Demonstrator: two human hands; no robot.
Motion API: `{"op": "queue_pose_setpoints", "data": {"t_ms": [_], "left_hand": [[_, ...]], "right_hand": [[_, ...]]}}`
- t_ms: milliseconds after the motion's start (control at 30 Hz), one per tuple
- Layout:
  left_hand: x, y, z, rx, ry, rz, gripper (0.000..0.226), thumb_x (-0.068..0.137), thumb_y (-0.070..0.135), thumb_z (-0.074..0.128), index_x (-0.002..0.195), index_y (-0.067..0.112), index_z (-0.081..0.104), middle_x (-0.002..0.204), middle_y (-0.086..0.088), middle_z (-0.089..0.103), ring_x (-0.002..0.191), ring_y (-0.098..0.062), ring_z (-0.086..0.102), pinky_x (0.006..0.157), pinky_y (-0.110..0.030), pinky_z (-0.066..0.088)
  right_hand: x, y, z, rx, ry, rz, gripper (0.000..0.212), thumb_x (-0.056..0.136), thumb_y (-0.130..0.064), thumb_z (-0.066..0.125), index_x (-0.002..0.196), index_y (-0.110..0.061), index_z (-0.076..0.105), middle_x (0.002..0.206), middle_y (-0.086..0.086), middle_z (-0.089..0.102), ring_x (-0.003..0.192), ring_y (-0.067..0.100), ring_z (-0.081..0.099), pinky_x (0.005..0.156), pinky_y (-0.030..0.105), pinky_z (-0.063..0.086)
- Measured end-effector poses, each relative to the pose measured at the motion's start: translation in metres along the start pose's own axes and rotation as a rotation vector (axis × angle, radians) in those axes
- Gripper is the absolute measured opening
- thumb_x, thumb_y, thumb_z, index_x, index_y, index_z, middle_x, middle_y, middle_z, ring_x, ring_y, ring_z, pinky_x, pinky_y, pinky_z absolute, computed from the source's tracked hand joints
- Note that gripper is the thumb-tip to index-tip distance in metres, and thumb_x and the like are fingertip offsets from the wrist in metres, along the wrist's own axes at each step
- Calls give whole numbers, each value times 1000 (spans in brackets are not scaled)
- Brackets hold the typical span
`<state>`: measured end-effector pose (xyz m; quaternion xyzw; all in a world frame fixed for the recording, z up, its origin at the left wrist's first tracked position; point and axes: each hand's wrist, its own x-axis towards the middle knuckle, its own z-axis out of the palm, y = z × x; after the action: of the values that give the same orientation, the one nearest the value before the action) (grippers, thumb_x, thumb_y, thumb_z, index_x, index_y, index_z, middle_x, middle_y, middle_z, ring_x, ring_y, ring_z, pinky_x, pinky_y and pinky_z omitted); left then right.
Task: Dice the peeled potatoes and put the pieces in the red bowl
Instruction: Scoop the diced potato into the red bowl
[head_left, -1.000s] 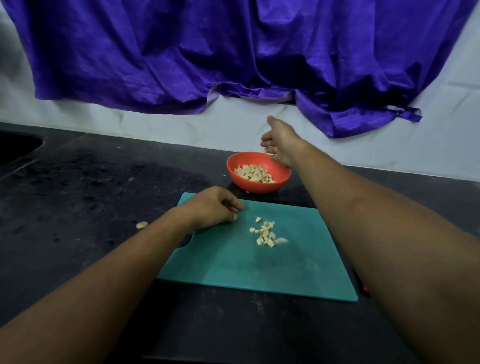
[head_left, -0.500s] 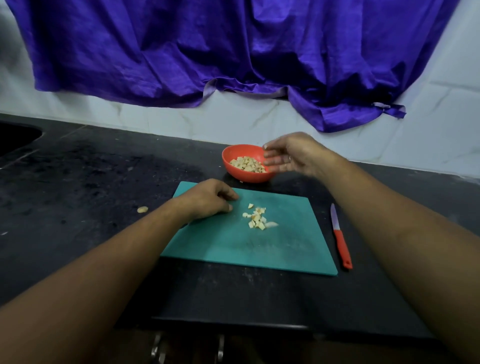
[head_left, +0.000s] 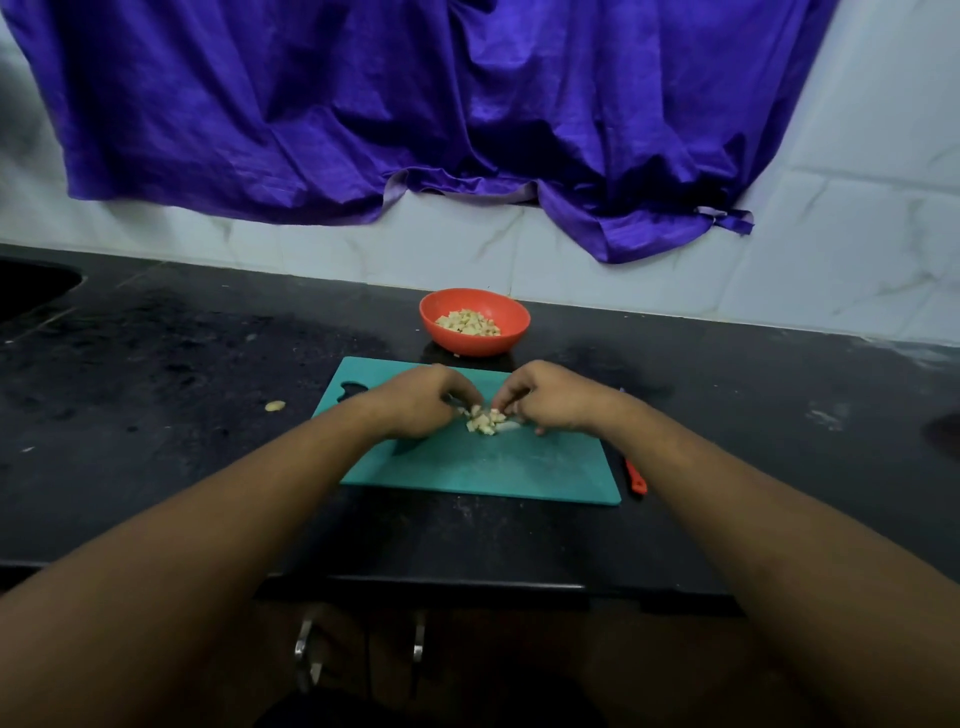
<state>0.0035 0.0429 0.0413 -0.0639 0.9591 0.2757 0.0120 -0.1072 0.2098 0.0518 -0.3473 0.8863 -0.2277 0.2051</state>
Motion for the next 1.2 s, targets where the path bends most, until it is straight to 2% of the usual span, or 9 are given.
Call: {"op": "queue_pose_setpoints", "data": {"t_ms": [67,233,433,633,767,900,1000,1067,1200], "left_hand": [[-4,-1,-5,-40,32,-12,38,97,11,66,133,23,66,133,7,65,111,-9,59,98,-30,47],[1,7,-8,78,-95,-135,65,81,38,85,137,19,59,119,5,61,110,-17,59,98,-36,50],[19,28,-1,30,-97,-202,38,83,19,85,117,14,70,104,-3,70,85,-19,73,63,-25,59],[15,10,-8,-231,-125,-185,32,83,2,82,112,14,73,106,-5,72,100,-23,70,74,-27,60],[13,9,-8,-193,-165,-177,47,79,11,87,121,16,69,112,0,65,108,-22,65,94,-38,59],[18,13,-3,-141,-180,-166,62,69,30,95,124,17,68,113,1,66,108,-22,65,95,-40,58],[18,17,1,-79,-164,-163,60,69,39,94,119,20,68,110,1,69,103,-20,65,93,-40,57],[16,17,4,-62,-105,-159,52,73,35,92,118,20,69,108,2,69,101,-18,65,90,-38,57],[12,14,-1,-70,-99,-200,63,75,32,91,130,17,63,119,1,63,108,-20,61,96,-39,55]], "right_hand": [[-6,10,-7,71,11,39,23,98,-7,60,116,-17,71,109,8,68,92,18,62,71,33,56],[-9,12,-4,-56,-15,97,45,88,-23,82,127,-15,62,115,3,59,97,21,66,61,26,57],[7,-12,15,-54,11,92,24,89,-4,75,110,-13,71,109,4,66,92,21,71,69,31,64],[1,3,0,355,44,122,24,90,14,60,101,-6,67,95,17,69,73,24,67,61,33,61],[0,14,-5,240,109,177,26,90,10,62,110,-7,66,93,9,65,74,17,65,53,27,56],[2,3,4,55,113,174,26,92,6,59,112,-4,71,107,9,67,96,24,69,75,36,62],[3,-5,7,129,25,133,30,91,10,55,112,-4,72,97,-2,65,85,14,63,67,28,59],[2,-6,3,262,17,141,30,90,15,54,109,-2,71,92,3,67,76,14,63,62,28,58],[3,10,-10,255,199,198,27,89,14,54,102,-6,68,92,8,63,72,19,63,60,33,59]]}}
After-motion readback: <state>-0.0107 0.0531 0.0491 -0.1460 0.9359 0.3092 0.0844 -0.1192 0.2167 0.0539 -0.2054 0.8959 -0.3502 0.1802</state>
